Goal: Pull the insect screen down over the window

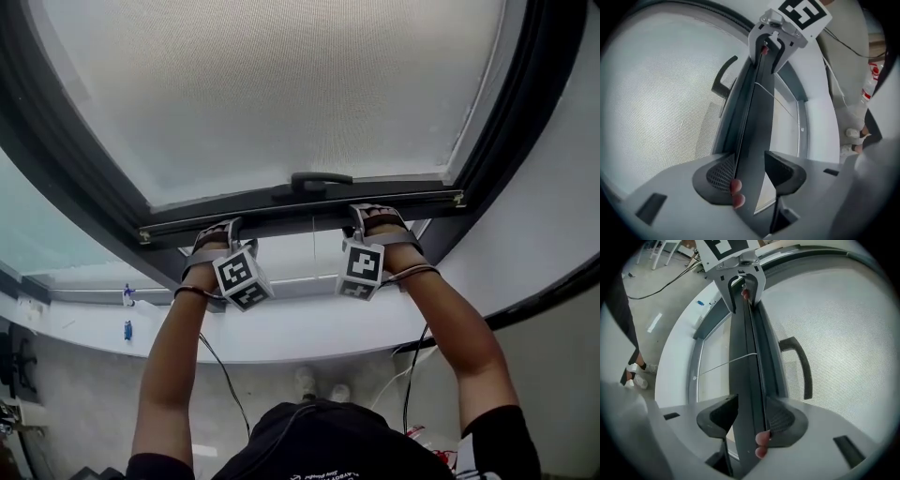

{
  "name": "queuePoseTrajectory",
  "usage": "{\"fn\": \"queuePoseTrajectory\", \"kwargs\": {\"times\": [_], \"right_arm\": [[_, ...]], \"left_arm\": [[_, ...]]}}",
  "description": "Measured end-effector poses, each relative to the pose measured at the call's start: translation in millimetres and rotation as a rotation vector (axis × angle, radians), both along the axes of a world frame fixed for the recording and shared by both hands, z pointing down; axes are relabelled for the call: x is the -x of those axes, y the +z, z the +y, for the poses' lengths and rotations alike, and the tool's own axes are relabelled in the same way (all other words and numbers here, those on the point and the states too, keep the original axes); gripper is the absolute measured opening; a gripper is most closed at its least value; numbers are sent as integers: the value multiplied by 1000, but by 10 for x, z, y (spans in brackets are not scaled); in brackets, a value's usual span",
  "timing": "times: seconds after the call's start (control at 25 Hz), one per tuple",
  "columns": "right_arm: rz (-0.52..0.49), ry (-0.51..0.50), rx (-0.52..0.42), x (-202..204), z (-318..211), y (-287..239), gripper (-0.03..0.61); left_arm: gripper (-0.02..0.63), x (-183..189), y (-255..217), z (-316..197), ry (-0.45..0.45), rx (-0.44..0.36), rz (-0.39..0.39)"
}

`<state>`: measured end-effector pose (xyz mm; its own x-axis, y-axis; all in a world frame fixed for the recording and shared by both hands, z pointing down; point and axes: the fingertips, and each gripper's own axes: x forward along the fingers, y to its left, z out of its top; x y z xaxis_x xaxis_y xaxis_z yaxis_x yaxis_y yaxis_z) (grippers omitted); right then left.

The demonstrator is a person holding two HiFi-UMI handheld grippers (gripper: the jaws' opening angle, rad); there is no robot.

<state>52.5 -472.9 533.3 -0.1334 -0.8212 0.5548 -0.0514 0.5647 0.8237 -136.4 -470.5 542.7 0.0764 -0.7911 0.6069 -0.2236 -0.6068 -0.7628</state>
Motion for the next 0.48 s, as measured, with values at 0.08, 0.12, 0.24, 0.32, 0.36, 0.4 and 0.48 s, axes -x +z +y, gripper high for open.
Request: {"fn": "queuePoseTrajectory", "kwargs": {"times": [0.08,0.12,0.24,0.32,0.36,0.4,0.48], "right_arm": [[31,2,3,-19,-20,-9,183],[35,-2,-13,-8,-36,-14,183],[20,-8,-54,1,-48,-4,184],[35,7,-38,-36,-37,-1,184],[45,13,-39,-40,-48,-16,183],[44,16,-48,-26,-67,-37,183],[25,20,-56,3,-93,-74,181]], "left_arm": [[183,-6,-29,-31,0,-16,17],[183,-5,-39,-30,-2,-28,11],[186,0,-40,-12,-7,-57,-13],[185,-4,-20,-32,-13,-47,-11],[185,-5,-29,-48,-15,-37,-12],[184,-6,-46,-59,-16,-27,-17],[184,-7,-75,-71,-15,-17,-27]]}}
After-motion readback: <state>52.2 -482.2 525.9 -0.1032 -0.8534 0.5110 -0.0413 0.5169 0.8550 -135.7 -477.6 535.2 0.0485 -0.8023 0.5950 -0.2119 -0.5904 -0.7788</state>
